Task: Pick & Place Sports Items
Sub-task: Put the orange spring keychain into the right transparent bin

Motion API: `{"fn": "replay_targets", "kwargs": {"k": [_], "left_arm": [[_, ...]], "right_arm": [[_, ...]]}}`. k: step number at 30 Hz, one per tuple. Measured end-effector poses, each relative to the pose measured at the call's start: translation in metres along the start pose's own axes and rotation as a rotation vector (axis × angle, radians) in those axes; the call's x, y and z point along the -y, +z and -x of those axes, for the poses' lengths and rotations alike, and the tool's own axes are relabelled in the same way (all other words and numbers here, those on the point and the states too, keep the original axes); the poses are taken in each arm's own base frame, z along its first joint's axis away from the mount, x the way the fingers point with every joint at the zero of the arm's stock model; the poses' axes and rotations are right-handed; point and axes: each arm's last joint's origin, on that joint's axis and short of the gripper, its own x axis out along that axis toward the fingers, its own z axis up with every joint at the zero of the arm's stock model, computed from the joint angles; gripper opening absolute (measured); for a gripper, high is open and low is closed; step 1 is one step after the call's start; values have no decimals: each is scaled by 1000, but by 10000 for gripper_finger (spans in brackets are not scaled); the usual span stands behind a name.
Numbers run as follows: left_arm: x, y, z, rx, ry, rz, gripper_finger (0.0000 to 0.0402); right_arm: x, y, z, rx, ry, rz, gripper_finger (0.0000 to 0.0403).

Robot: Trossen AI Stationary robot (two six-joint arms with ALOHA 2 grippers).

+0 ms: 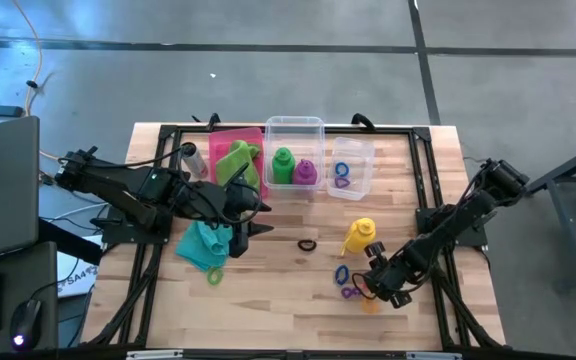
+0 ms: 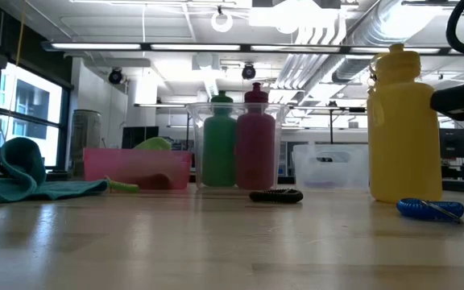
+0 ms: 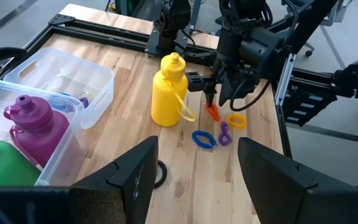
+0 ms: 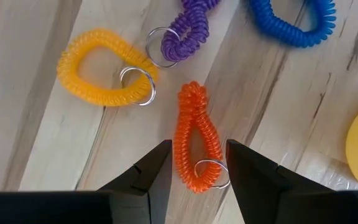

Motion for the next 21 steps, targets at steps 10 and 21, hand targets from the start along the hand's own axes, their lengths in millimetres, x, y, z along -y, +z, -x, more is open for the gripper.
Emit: {"fn": "replay_targets", "kwargs": {"k": [10,21], "left_arm": [[0,0,0,-3,1,-1,216],[0,-1,0,-8,3,-3,216]], "right_arm": [[-2,5,0,56,17,-3,141],[0,5,-26,-42,5,-9,141]]}}
